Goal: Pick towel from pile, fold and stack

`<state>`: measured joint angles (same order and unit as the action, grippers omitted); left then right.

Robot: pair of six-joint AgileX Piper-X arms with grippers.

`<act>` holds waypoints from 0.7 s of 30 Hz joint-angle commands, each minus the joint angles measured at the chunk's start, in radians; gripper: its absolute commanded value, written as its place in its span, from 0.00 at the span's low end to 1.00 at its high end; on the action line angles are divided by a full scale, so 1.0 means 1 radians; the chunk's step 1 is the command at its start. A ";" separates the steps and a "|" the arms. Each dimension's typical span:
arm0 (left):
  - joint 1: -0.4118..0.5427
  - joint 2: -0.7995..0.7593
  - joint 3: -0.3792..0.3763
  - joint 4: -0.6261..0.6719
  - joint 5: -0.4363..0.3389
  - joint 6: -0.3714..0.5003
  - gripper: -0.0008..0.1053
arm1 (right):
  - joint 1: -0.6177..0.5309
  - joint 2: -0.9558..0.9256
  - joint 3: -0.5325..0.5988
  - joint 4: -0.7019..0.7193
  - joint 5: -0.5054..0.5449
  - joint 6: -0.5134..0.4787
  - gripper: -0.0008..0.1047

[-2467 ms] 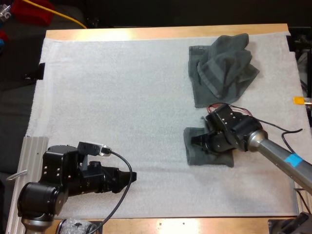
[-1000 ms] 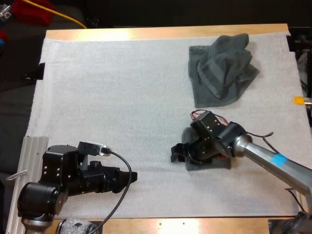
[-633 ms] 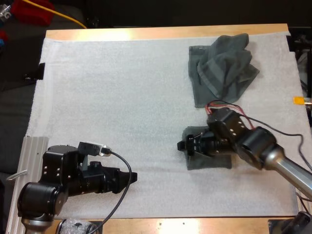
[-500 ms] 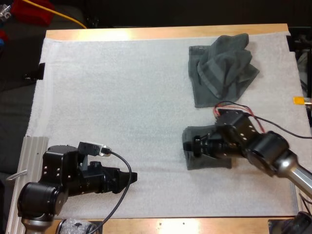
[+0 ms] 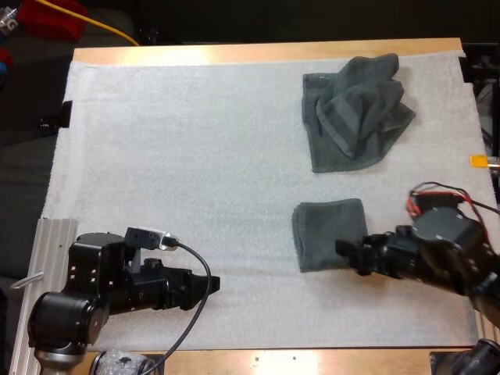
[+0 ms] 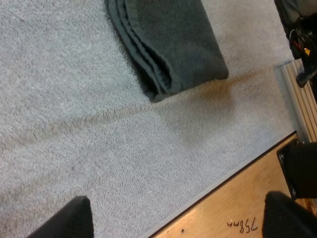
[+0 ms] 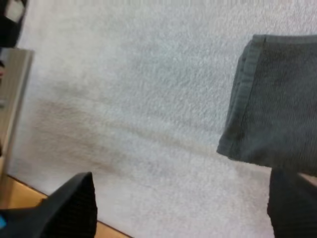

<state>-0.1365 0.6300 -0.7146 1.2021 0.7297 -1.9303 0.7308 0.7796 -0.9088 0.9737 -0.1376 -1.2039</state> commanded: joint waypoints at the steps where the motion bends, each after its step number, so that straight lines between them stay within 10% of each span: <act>1: 0.001 -0.003 -0.006 -0.002 0.009 0.006 0.65 | 0.002 -0.032 -0.008 0.011 0.005 0.011 0.67; 21: 0.001 -0.002 -0.004 -0.148 0.032 -0.031 0.69 | 0.002 -0.174 -0.008 0.009 0.099 0.013 0.67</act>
<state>-0.1365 0.6300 -0.7149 1.0704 0.7488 -1.9541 0.7308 0.6061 -0.9088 0.9824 -0.0478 -1.1908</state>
